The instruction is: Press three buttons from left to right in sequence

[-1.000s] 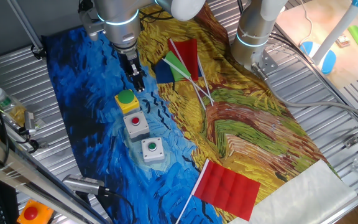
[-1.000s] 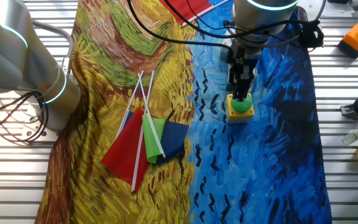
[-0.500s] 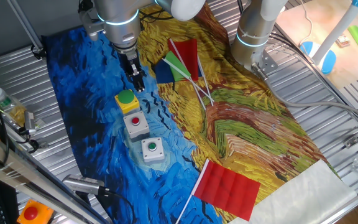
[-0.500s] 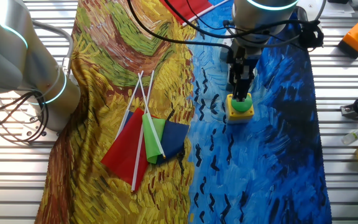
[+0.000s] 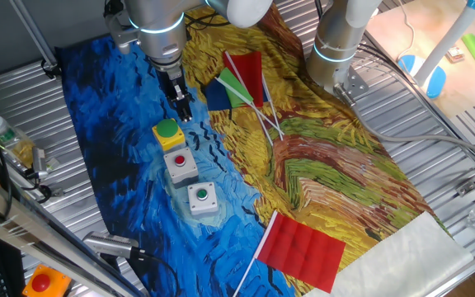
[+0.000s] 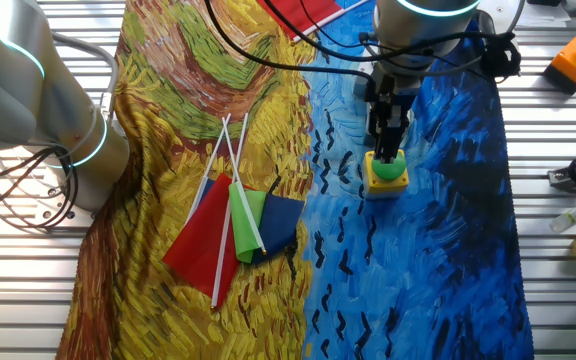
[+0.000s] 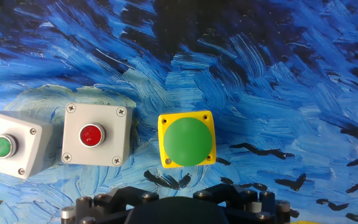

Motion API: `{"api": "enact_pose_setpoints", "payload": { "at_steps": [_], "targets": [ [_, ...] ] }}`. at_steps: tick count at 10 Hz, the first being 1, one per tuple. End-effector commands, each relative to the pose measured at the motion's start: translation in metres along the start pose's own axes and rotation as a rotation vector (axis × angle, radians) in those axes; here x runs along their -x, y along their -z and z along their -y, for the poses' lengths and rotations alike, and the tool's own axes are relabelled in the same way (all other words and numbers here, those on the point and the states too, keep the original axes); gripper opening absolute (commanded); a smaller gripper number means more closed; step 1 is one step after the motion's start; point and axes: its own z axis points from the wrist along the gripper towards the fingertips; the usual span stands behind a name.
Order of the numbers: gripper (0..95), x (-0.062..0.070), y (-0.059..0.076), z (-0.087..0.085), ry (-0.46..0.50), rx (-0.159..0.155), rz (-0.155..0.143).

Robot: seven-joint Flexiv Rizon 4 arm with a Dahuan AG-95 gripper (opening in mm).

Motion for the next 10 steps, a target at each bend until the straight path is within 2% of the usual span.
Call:
{"api": "enact_pose_setpoints", "payload": {
  "at_steps": [1, 2, 10],
  "targets": [
    [95.0, -0.0001, 0.0000, 0.0000, 0.000, 0.000, 0.000],
    [0.0, -0.0001, 0.0000, 0.0000, 0.070, -0.067, 0.026],
    [0.0, -0.0001, 0.0000, 0.0000, 0.064, -0.070, 0.018]
  ]
}}
